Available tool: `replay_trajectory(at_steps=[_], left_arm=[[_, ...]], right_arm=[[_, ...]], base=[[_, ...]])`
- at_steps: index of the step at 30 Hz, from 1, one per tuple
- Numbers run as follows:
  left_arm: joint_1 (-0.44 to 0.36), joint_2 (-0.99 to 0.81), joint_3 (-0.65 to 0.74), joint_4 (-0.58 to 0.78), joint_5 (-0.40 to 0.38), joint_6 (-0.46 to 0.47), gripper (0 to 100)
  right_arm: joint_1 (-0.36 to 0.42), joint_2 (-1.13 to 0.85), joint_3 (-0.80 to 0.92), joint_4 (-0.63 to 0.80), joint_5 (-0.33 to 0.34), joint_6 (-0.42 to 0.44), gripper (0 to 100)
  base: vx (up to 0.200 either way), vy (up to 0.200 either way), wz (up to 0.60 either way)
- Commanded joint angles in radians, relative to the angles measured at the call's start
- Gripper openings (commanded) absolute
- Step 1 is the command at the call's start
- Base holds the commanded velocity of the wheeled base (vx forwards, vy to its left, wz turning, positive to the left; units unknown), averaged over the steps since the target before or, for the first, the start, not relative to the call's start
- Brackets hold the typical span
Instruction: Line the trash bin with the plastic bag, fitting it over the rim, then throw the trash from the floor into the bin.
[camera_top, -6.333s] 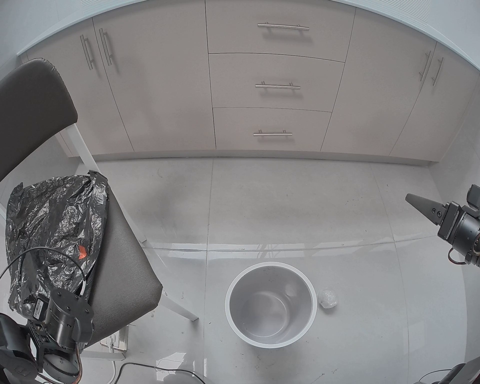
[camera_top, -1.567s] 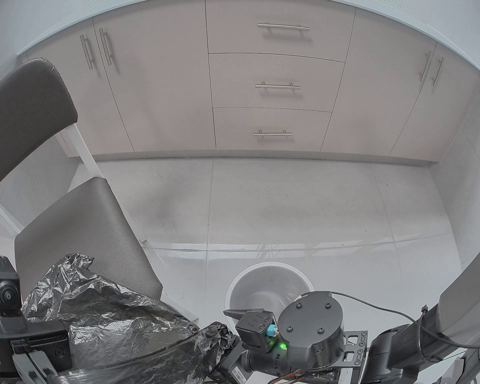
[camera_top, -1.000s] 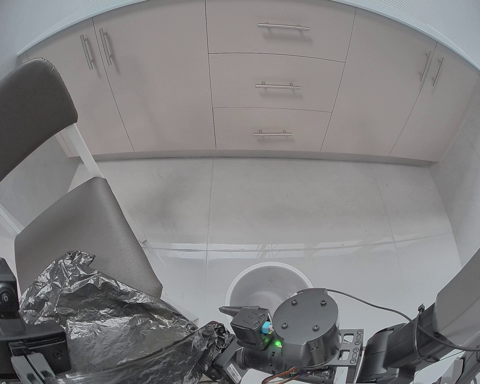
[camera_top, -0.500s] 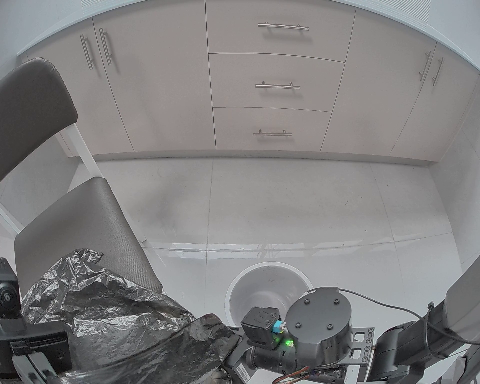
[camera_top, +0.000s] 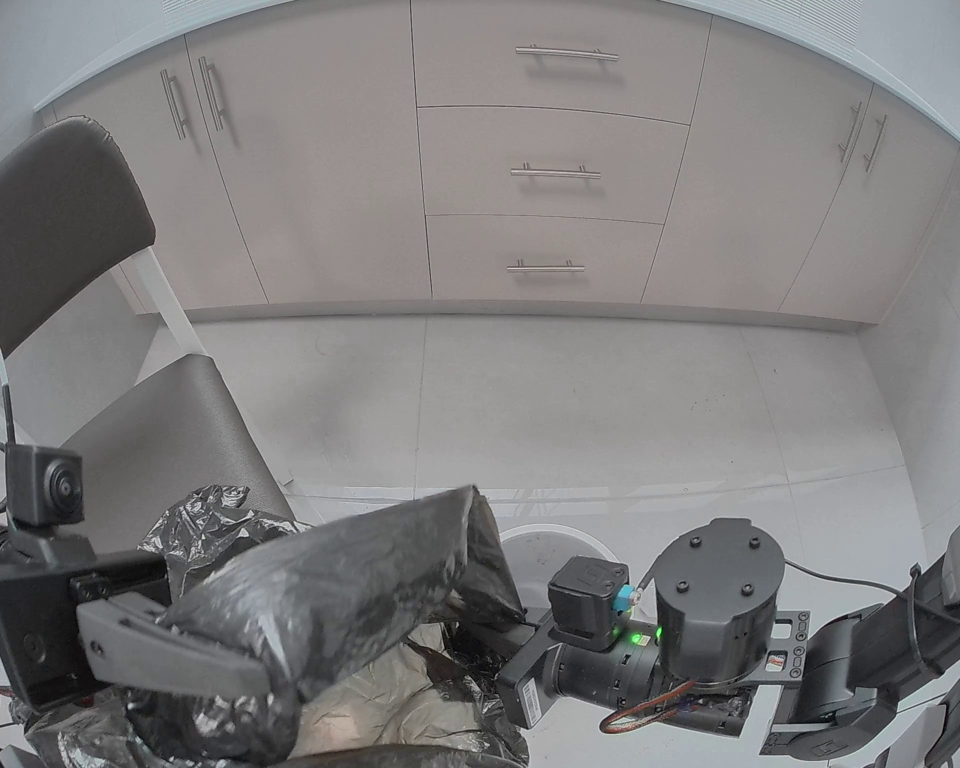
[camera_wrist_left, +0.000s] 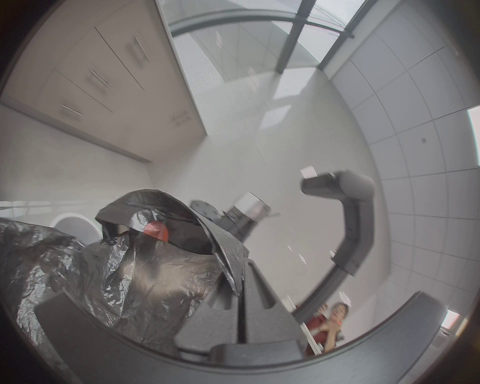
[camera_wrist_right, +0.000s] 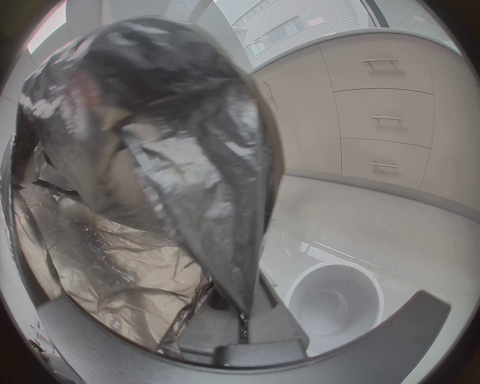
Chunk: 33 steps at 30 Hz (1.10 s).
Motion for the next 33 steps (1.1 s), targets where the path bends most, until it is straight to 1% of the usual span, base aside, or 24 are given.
replay_trajectory(at_steps=[1,3,4,5,6,7,12,18,21,22,25,26,27,29,30,33], left_arm=[[-0.188,0.089,-0.036,0.001,0.313,0.028,0],[-0.264,0.138,-0.046,0.001,0.460,0.078,0],[-0.273,0.145,-0.047,0.001,0.482,0.087,0],[-0.331,0.190,-0.050,-0.001,0.597,0.136,0],[-0.359,0.213,-0.052,-0.002,0.649,0.157,0],[-0.376,0.227,-0.053,-0.002,0.670,0.166,0],[-0.392,0.265,-0.066,-0.004,0.669,0.153,0],[-0.394,0.369,-0.150,-0.021,0.669,0.028,0],[-0.394,0.400,-0.155,-0.050,0.670,0.015,0],[-0.394,0.419,-0.155,-0.079,0.670,0.012,0],[-0.394,0.431,-0.158,-0.100,0.672,-0.010,0],[-0.394,0.431,-0.158,-0.100,0.672,-0.010,0],[-0.392,0.435,-0.164,-0.103,0.672,-0.042,0],[-0.392,0.451,-0.178,-0.110,0.675,-0.068,0],[-0.389,0.469,-0.184,-0.117,0.677,-0.076,0],[-0.386,0.526,-0.198,-0.140,0.683,-0.077,0]], right_arm=[[-0.013,-0.073,0.023,0.007,-0.016,0.030,0],[-0.013,-0.081,0.035,0.008,-0.029,0.030,0],[-0.013,-0.082,0.038,0.008,-0.035,0.030,0],[-0.015,-0.092,0.055,0.007,-0.067,0.029,0],[-0.018,-0.102,0.067,0.007,-0.081,0.029,0],[-0.024,-0.111,0.076,0.005,-0.088,0.029,0],[-0.064,-0.177,0.112,0.007,-0.093,0.029,0],[-0.128,-0.300,0.144,0.019,-0.095,0.024,0],[-0.145,-0.338,0.148,0.053,-0.095,0.024,0],[-0.158,-0.375,0.147,0.097,-0.093,0.027,0],[-0.181,-0.432,0.141,0.170,-0.093,0.029,0],[-0.181,-0.432,0.141,0.170,-0.093,0.029,0],[-0.193,-0.466,0.135,0.228,-0.093,0.029,0],[-0.205,-0.503,0.127,0.291,-0.093,0.030,0],[-0.216,-0.529,0.121,0.337,-0.092,0.032,0],[-0.237,-0.585,0.121,0.410,-0.092,0.032,0]], base=[[0.000,0.000,0.00],[0.000,0.000,0.00],[0.000,0.000,0.00],[0.000,0.000,0.00],[0.000,0.000,0.00],[0.000,0.000,0.00],[0.000,0.000,0.00],[0.000,0.000,0.00],[0.000,0.000,0.00],[0.000,0.000,0.00],[0.000,0.000,0.00],[0.000,0.000,0.00],[0.000,0.000,0.00],[0.000,0.000,0.00],[0.000,0.000,0.00],[0.000,0.000,0.00]])
